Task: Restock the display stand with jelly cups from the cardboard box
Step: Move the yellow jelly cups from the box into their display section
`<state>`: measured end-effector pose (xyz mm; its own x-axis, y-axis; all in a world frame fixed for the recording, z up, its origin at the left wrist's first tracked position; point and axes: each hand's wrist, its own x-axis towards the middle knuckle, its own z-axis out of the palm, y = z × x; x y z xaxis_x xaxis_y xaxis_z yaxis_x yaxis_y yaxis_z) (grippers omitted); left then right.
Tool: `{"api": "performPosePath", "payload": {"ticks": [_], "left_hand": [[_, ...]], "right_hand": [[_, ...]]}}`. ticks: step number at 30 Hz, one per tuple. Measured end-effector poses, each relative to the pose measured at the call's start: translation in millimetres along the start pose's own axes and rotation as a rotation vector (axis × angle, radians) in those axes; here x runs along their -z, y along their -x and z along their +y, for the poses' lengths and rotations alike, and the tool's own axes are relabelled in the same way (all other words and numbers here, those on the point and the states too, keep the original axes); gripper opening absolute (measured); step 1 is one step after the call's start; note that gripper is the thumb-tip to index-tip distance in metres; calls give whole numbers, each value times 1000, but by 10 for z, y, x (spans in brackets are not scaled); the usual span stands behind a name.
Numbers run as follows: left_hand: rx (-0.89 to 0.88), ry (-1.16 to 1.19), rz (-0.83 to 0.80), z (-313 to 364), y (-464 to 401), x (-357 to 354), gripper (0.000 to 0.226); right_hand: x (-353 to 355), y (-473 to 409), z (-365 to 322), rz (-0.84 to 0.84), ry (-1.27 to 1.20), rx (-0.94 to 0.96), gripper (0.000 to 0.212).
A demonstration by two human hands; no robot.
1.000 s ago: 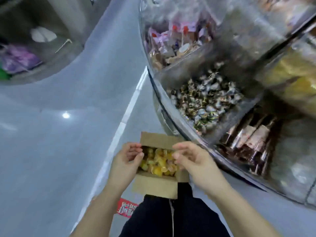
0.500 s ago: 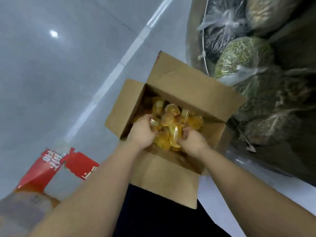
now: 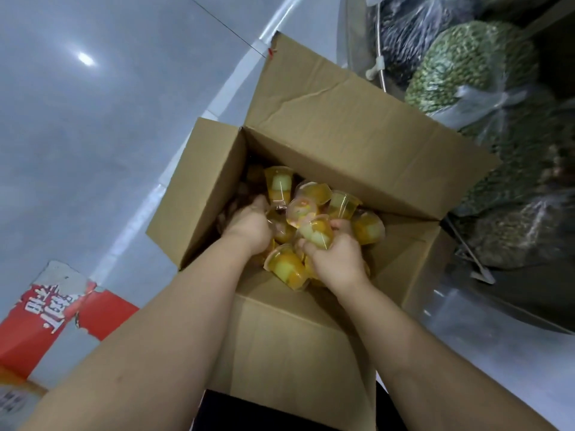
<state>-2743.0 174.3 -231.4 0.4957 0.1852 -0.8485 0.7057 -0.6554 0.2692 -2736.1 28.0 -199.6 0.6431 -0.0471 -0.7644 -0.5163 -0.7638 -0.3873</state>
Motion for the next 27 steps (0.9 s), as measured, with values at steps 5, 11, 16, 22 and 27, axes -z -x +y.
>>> {"api": "performPosePath", "payload": {"ticks": [5,11,16,22,27], "left_hand": [[-108,120,-19,-23,64,91,29],[-54,132,95,15,99,35,57],[-272,207,201,88,232,61,39],[-356,359,151,200,281,-90,38],[-306,689,283,195,689,48,60]], "right_hand": [[71,186,95,200,-12,157,54],[109,157,259,147,-80,224,56],[69,81,325,167,-142,240,52],[57,75,383,188,-221,252,53],[250,334,192,202,-357,187,50]]}}
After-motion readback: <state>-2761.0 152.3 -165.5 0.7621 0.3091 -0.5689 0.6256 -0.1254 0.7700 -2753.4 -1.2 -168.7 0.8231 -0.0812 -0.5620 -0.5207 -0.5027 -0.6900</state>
